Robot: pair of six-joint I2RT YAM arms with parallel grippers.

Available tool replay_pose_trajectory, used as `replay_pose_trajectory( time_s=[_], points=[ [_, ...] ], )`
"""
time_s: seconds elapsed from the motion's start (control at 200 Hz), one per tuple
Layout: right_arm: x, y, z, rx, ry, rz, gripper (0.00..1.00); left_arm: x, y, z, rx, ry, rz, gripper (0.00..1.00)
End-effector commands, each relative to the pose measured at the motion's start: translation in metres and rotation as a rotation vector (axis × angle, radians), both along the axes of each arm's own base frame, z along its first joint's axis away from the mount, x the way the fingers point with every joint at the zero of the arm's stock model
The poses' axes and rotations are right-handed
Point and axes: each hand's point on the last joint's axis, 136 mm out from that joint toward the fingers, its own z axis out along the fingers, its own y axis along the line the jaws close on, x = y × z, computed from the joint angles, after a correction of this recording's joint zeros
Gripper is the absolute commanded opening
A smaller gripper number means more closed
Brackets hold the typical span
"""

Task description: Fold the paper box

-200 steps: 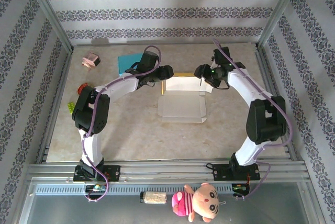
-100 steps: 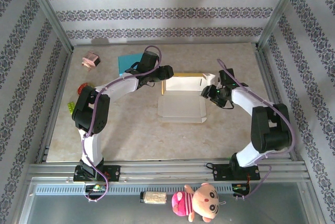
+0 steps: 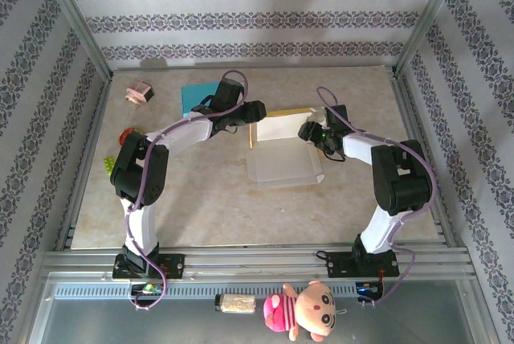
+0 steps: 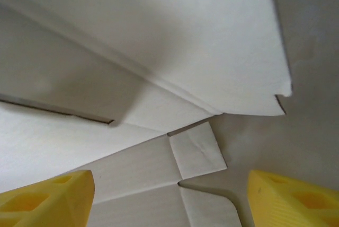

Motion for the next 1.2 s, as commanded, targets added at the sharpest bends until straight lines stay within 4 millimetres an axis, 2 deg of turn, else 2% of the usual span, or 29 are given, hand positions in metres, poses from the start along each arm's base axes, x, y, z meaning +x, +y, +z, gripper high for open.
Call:
replay_pose_trajectory(
  time_s=[0.0,0.24,0.495,0.64,0.844,1.049,1.194],
  points=[
    [0.011,0.001,-0.004,-0.009,-0.065,-0.014,0.77,-0.004,0.006,-0.004,0.041,0.005,-0.003,0.6],
    [0.014,0.024,-0.02,0.053,-0.068,0.043,0.72,-0.006,0.005,-0.006,0.029,0.006,-0.006,0.6],
    [0.023,0.044,0.002,0.161,-0.183,0.096,0.62,-0.006,0.005,-0.005,0.023,0.003,-0.009,0.6],
    [0.024,0.052,0.005,0.208,-0.202,0.113,0.55,-0.008,0.006,-0.005,0.025,0.003,-0.008,0.6],
    [0.019,0.051,0.009,0.232,-0.207,0.099,0.45,-0.008,0.005,-0.005,0.024,0.0,-0.007,0.6],
    [0.012,0.05,0.023,0.219,-0.238,0.12,0.44,-0.007,0.005,-0.006,0.025,0.0,-0.007,0.6],
    [0.006,0.052,0.018,0.207,-0.222,0.145,0.44,-0.008,0.005,-0.008,0.023,0.006,-0.01,0.6]
  ],
)
